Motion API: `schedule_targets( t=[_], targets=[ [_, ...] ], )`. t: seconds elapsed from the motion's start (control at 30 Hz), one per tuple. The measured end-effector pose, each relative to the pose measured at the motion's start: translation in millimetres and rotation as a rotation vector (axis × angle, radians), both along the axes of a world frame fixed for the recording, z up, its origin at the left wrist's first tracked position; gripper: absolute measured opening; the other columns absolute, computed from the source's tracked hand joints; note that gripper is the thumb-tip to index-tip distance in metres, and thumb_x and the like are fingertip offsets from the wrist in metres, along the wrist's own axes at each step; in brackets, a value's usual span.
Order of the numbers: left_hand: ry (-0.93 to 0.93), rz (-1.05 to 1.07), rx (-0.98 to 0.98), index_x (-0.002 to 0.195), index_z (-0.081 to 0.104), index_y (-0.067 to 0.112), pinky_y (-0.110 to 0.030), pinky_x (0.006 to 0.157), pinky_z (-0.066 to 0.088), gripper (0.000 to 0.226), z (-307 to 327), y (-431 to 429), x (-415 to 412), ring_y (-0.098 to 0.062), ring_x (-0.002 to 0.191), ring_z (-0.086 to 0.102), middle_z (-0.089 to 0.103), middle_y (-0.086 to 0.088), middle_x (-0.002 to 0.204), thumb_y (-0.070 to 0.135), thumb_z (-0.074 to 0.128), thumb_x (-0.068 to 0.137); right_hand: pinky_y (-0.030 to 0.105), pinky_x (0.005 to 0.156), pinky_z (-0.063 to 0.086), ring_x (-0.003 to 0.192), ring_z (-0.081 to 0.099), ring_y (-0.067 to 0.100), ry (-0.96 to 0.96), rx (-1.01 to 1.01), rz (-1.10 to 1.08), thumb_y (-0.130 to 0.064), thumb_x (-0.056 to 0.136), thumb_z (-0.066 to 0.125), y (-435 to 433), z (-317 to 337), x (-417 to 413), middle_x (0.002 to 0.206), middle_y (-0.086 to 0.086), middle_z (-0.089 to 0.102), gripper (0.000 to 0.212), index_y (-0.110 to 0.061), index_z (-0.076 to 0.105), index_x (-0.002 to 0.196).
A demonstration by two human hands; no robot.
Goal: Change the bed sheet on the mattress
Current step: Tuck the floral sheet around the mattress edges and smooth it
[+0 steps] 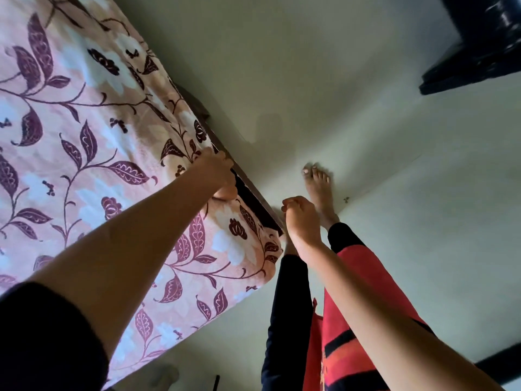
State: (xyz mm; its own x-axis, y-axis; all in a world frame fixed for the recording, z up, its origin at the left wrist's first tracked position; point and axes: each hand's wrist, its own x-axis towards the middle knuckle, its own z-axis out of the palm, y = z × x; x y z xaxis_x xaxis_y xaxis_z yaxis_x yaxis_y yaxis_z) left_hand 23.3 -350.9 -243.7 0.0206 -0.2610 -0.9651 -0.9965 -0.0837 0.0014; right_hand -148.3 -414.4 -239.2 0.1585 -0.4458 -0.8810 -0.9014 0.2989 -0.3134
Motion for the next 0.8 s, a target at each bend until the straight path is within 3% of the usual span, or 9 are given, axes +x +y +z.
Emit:
schedule_targets(
  t=[0.1, 0.23, 0.3, 0.4, 0.47, 0.57, 0.67, 0.8],
  targets=[
    [0.0, 0.12, -0.118, 0.138, 0.039, 0.019, -0.047, 0.106, 0.028, 0.049, 5.8, 1.9, -1.9, -0.029, 0.127, 0.04, 0.043, -0.013, 0.139, 0.045, 0.028, 0.097, 0.038, 0.087, 0.047, 0.096, 0.061, 0.028, 0.013, 0.012, 0.157, -0.013, 0.091, 0.042, -7.8, 7.4, 5.0, 0.098, 0.01, 0.068, 0.019, -0.016, 0.061, 0.089],
    [-0.158, 0.377, -0.292, 0.13, 0.041, 0.011, -0.047, 0.11, 0.021, 0.044, 27.2, 2.3, -1.4, -0.028, 0.127, 0.042, 0.05, -0.011, 0.133, 0.038, 0.03, 0.099, 0.034, 0.083, 0.047, 0.097, 0.059, 0.027, -0.207, -0.087, 0.621, -0.011, 0.094, 0.044, -5.5, 20.8, 35.7, 0.103, 0.012, 0.065, 0.022, -0.004, 0.062, 0.104],
    [-0.277, 0.491, -0.281, 0.128, 0.044, 0.008, -0.045, 0.11, 0.02, 0.042, 38.6, -2.2, -3.0, -0.03, 0.128, 0.04, 0.05, -0.013, 0.133, 0.035, 0.034, 0.098, 0.036, 0.087, 0.047, 0.102, 0.056, 0.027, -0.309, -0.203, 0.908, -0.01, 0.093, 0.044, -15.5, 19.6, 58.2, 0.11, 0.012, 0.063, 0.025, -0.004, 0.06, 0.11],
    [-0.406, 0.589, -0.18, 0.128, 0.049, 0.007, -0.048, 0.113, 0.013, 0.044, 48.5, -5.9, -5.4, -0.034, 0.133, 0.033, 0.051, -0.014, 0.134, 0.035, 0.036, 0.096, 0.039, 0.082, 0.048, 0.097, 0.057, 0.032, -0.525, -0.288, 1.352, -0.005, 0.081, 0.052, -30.6, 13.6, 107.9, 0.099, 0.015, 0.064, 0.024, 0.001, 0.062, 0.102],
    [-0.413, 0.517, -0.086, 0.136, 0.044, 0.007, -0.051, 0.114, 0.004, 0.049, 47.0, -7.0, -11.6, -0.037, 0.138, 0.025, 0.045, -0.016, 0.14, 0.037, 0.033, 0.098, 0.042, 0.09, 0.045, 0.102, 0.055, 0.034, -0.655, -0.318, 1.72, -0.01, 0.077, 0.053, -41.4, 2.5, 135.7, 0.099, 0.017, 0.064, 0.029, 0.002, 0.063, 0.101],
    [-0.387, 0.396, -0.008, 0.147, 0.023, 0.004, -0.055, 0.113, 0.001, 0.062, 30.9, 1.2, -7.9, -0.041, 0.14, 0.015, 0.023, -0.021, 0.151, 0.041, 0.033, 0.097, 0.041, 0.112, 0.027, 0.129, 0.039, 0.031, -0.747, -0.318, 2.144, -0.024, 0.087, 0.04, -57.4, -2.1, 175.4, 0.128, 0.017, 0.054, 0.046, 0.0, 0.055, 0.123],
    [-0.343, 0.356, 0.048, 0.149, 0.018, 0.009, -0.055, 0.113, -0.003, 0.067, 29.0, 6.1, 3.2, -0.039, 0.142, 0.008, 0.018, -0.016, 0.154, 0.048, 0.03, 0.096, 0.037, 0.117, 0.009, 0.141, 0.019, 0.027, -0.843, -0.312, 2.366, -0.019, 0.091, 0.042, -74.0, -0.6, 200.4, 0.147, 0.016, 0.035, 0.052, -0.003, 0.037, 0.139],
    [-0.335, 0.323, 0.065, 0.15, 0.011, 0.014, -0.058, 0.109, -0.01, 0.065, 26.3, 6.8, 12.8, -0.037, 0.143, 0.001, 0.012, -0.008, 0.157, 0.051, 0.019, 0.097, 0.036, 0.114, -0.004, 0.145, 0.004, 0.027, -0.88, -0.313, 2.554, -0.027, 0.097, 0.035, -86.6, -8.3, 223.0, 0.155, 0.019, 0.012, 0.061, -0.003, 0.014, 0.148]
  ],
)
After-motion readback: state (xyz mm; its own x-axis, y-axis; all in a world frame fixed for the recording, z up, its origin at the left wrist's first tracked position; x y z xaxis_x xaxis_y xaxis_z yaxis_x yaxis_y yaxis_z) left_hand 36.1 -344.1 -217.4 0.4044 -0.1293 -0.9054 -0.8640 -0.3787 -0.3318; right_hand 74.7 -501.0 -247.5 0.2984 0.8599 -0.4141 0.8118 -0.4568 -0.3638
